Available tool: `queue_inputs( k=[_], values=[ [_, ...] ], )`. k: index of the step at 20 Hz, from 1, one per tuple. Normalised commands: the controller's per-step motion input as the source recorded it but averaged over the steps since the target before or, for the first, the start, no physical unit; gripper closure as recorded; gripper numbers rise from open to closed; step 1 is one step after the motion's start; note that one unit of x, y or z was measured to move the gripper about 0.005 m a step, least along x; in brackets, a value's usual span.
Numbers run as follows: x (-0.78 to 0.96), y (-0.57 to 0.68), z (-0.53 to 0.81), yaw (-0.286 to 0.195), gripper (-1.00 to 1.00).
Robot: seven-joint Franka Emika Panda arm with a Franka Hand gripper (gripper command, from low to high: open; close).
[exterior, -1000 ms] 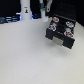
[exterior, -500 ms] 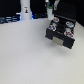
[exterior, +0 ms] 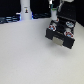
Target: Open the kcup holder, insert the kcup into the holder, and close the kcup holder
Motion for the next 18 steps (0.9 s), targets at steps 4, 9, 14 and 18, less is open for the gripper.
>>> queue_inputs(
  k=[4, 9, 14, 18],
  values=[
    [0.07, 0.04, -0.11, 0.010, 1.00],
    [0.13, 0.03, -0.08, 0.001, 1.00],
    [0.03, 0.02, 0.28, 0.017, -1.00],
    [0.08, 0.17, 0.04, 0.026, -1.00]
  ],
)
